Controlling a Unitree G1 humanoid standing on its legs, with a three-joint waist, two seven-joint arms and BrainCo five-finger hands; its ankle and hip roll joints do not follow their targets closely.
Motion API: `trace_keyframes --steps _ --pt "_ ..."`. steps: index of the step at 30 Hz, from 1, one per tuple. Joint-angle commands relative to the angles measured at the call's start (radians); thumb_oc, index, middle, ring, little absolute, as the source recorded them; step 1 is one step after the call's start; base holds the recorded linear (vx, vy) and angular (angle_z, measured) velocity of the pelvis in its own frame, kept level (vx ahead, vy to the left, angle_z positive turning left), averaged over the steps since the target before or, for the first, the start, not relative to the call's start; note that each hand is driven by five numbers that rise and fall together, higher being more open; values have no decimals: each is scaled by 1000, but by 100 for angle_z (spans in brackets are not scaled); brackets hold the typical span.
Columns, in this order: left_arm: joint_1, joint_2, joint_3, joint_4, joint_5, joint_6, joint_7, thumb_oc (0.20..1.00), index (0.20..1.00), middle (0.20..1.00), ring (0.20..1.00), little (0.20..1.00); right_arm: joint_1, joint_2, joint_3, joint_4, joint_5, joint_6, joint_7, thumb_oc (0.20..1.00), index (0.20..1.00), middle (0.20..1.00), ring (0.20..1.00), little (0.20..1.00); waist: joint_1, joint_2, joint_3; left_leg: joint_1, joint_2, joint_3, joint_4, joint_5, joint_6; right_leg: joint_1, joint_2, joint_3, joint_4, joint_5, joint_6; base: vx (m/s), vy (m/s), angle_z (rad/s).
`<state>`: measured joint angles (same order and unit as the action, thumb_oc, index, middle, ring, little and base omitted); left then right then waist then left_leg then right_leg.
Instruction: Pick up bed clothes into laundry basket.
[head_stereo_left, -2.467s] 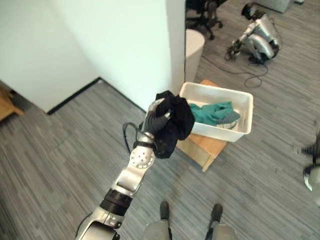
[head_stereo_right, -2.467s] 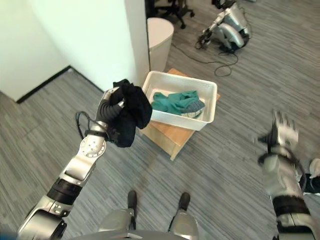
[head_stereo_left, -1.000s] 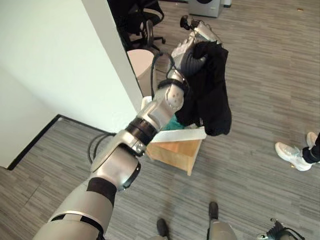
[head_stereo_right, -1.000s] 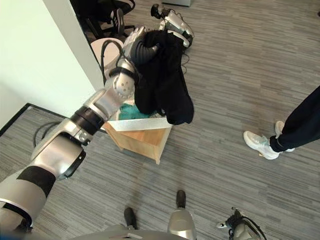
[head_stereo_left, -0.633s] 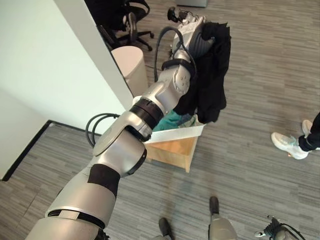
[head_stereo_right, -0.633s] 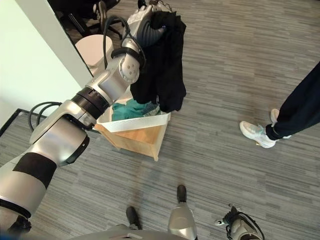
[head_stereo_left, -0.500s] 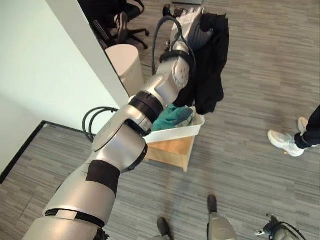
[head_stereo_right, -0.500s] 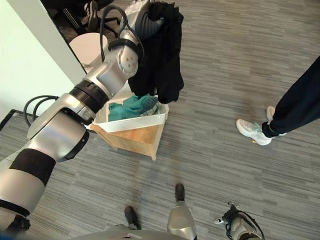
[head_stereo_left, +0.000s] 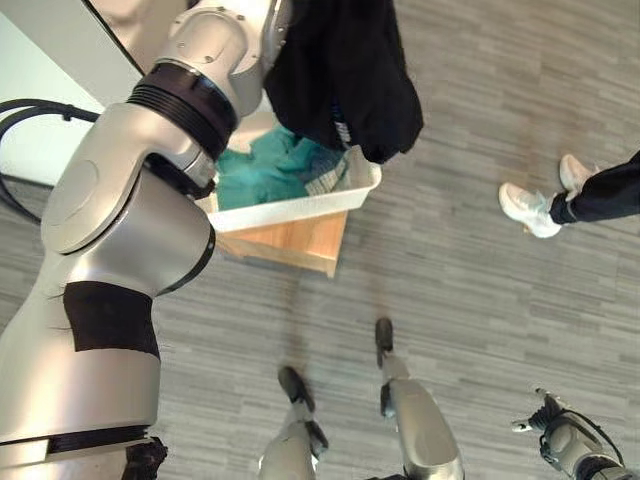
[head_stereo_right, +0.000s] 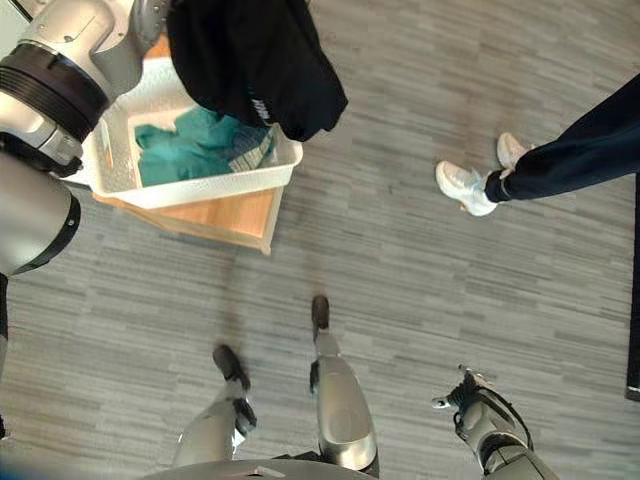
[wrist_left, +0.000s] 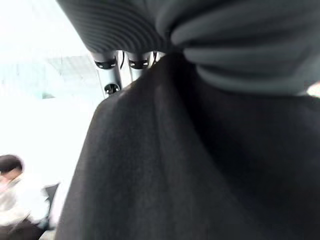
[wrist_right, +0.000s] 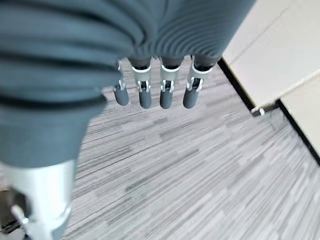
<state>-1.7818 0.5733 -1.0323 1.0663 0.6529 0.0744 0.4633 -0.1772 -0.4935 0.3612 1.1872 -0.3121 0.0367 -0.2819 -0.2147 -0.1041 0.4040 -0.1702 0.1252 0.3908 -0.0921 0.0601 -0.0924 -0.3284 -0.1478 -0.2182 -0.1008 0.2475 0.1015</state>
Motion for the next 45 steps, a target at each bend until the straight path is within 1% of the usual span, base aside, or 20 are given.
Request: trace_keyframes --steps 1,4,7,15,19,22,24,26,27,28,29,30,32,34,35,37,38,40,41,45 --pt "-131 43 -16 87 78 17 43 200 200 200 200 200 5 -56 -8 22 25 -9 -42 1000 1000 1000 1000 1000 15 2 30 -26 86 11 5 -9 -53 64 -139 -98 14 -66 160 -30 39 6" --pt "-95 60 -26 106 105 24 44 200 200 200 200 200 16 -49 -1 15 26 -23 -45 1000 1000 1000 1000 1000 19 -8 52 -31 93 15 5 -5 -55 66 -139 -107 14 -63 160 -38 33 6" --pt "-33 65 -5 102 125 25 41 200 200 200 200 200 44 -41 4 13 37 -36 -43 1000 1000 1000 1000 1000 34 -21 74 -33 102 3 5 0 -59 80 -141 -129 16 -60 160 -26 -28 15" --pt "39 62 -8 73 195 28 25 200 200 200 200 200 57 -22 22 18 50 -41 -27 1000 1000 1000 1000 1000 74 -41 91 -18 112 -14 5 2 -63 120 -136 -164 18 -62 160 -18 -23 19" --pt "78 103 13 62 200 43 41 200 200 200 200 200 76 -21 25 11 63 -54 -26 1000 1000 1000 1000 1000 93 -51 98 -9 121 -23 5 4 -66 142 -128 -178 20 -65 160 -27 -40 5" --pt "103 141 39 53 203 68 86 200 200 200 200 200 74 -19 43 8 63 -59 -31 1000 1000 1000 1000 1000 114 -69 115 -22 134 -38 5 14 -68 150 -126 -191 21 -68 160 -47 -82 16" --pt "92 143 31 53 212 75 92 200 200 200 200 200 65 -24 47 7 64 -59 -37 1000 1000 1000 1000 1000 117 -73 116 -32 136 -42 5 16 -69 147 -124 -195 20 -68 160 -50 -79 23" --pt "40 146 -22 64 247 85 97 200 200 200 200 200 43 -43 53 0 74 -66 -60 1000 1000 1000 1000 1000 116 -84 116 -81 139 -64 5 27 -71 118 -124 -196 16 -63 160 -68 -86 30" --pt "37 147 -24 65 246 85 97 200 200 200 200 200 41 -42 53 0 74 -66 -60 1000 1000 1000 1000 1000 115 -84 116 -83 139 -66 5 27 -70 116 -125 -197 17 -63 160 -81 -76 33" --pt "-2 155 -62 65 256 83 99 200 200 200 200 200 49 -49 51 -14 83 -77 -75 1000 1000 1000 1000 1000 106 -88 116 -126 140 -83 5 36 -72 82 -126 -194 16 -59 160 -53 -59 29" --pt "-4 155 -64 65 256 83 99 200 200 200 200 200 48 -49 50 -14 82 -77 -75 1000 1000 1000 1000 1000 104 -88 116 -129 139 -85 5 37 -71 81 -126 -196 16 -59 160 -97 -71 30" --pt "-15 164 -59 50 243 89 124 200 200 200 200 200 71 -49 40 -25 93 -85 -88 1000 1000 1000 1000 1000 92 -82 116 -179 140 -104 5 45 -72 47 -134 -189 14 -59 160 -47 -11 28" --pt "-21 161 -66 44 250 93 135 200 200 200 200 200 98 -45 45 -31 84 -88 -91 1000 1000 1000 1000 1000 81 -77 116 -204 135 -117 5 47 -71 29 -141 -186 14 -62 160 -54 -4 29" --pt "-13 147 -66 15 265 102 148 200 200 200 200 200 117 -32 56 -39 79 -92 -98 1000 1000 1000 1000 1000 68 -70 116 -233 132 -132 5 50 -70 4 -148 -179 14 -60 160 -52 26 28" --pt "-4 115 -67 -7 275 95 144 200 200 200 200 200 114 -19 62 -47 89 -94 -101 1000 1000 1000 1000 1000 61 -69 116 -249 126 -142 5 50 -68 -10 -150 -176 14 -58 160 -38 21 27" --pt "5 96 -57 -17 273 93 144 200 200 200 200 200 107 -19 61 -50 96 -93 -103 1000 1000 1000 1000 1000 61 -69 116 -255 124 -146 5 49 -67 -13 -149 -177 15 -62 160 -14 1 20" --pt "20 46 -22 -47 255 90 156 200 200 200 200 200 107 -14 74 -65 100 -94 -106 1000 1000 1000 1000 1000 58 -71 116 -262 122 -149 5 48 -68 -20 -149 -177 15 -65 160 -4 -1 13" --pt "60 -3 42 -103 211 86 173 200 200 200 200 200 110 -8 89 -74 97 -90 -108 1000 1000 1000 1000 1000 57 -72 116 -263 117 -153 5 45 -67 -19 -149 -174 15 -68 160 -1 -11 3" --pt "90 -39 92 -148 172 78 188 200 200 200 200 200 114 -2 95 -85 99 -90 -110 1000 1000 1000 1000 1000 57 -73 116 -261 114 -157 5 43 -66 -18 -148 -172 16 -70 160 14 -43 0" --pt "220 -194 225 -286 62 20 209 200 200 200 200 200 129 18 115 -114 103 -93 -105 1000 1000 1000 1000 1000 56 -83 116 -232 107 -156 5 32 -64 1 -143 -158 17 -79 160 5 -8 0"
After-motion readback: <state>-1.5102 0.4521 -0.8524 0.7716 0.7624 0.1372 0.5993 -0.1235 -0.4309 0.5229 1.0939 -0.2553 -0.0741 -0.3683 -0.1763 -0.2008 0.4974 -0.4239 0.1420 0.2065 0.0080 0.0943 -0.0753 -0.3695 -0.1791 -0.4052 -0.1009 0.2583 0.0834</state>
